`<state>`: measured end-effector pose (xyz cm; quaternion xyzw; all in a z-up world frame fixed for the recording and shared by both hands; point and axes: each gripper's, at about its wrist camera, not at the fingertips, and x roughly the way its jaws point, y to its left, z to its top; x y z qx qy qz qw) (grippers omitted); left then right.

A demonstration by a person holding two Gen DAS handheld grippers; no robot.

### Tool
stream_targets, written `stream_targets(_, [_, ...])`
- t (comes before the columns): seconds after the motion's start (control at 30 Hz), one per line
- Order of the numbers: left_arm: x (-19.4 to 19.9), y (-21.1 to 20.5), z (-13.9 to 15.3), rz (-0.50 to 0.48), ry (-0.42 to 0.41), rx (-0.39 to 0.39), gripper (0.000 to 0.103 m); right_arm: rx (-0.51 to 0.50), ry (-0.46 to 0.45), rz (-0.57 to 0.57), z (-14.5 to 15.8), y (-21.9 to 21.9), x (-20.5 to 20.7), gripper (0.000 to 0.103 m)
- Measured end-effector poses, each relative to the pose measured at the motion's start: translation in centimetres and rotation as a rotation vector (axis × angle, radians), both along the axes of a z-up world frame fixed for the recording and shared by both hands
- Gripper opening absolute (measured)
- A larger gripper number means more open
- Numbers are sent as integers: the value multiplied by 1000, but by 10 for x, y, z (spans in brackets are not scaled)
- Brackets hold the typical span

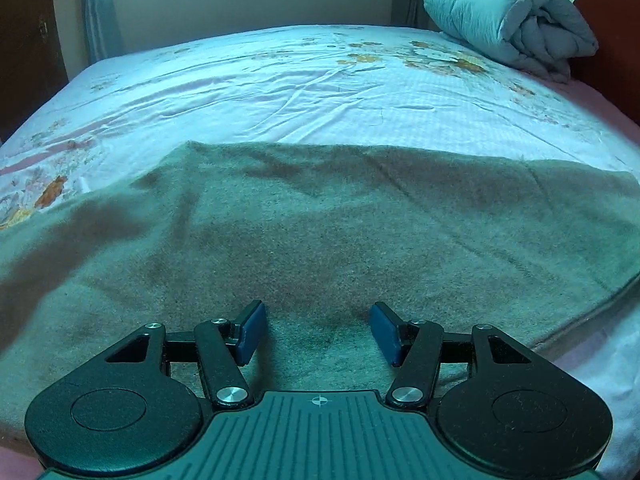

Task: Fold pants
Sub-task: 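Grasp the edge of the grey sweatpants with the right gripper and lift it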

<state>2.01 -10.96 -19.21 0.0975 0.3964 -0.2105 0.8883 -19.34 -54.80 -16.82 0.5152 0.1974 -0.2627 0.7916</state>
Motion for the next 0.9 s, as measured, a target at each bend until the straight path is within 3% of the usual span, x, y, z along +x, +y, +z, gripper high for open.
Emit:
stream_targets(0.13, [1,2,2,-1,8,-13,58,-183,12,23,26,21,9,1])
stream_targets(0.23, [2,2,0,-4,13,-11,58,-394,44,107,56,48,23,1])
stream_targets(0.37, [3,2,-2,-1,19,-16,58,-567,39,234,91,82,46,1])
stream_targets(0.63, [1,21,14,43,-26,-80,59,-779,-28,522,138,173,98,1])
stream_targets(0.9, [11,91,39,151,-83,-96,59,-918,-57,823,134,283,140,1])
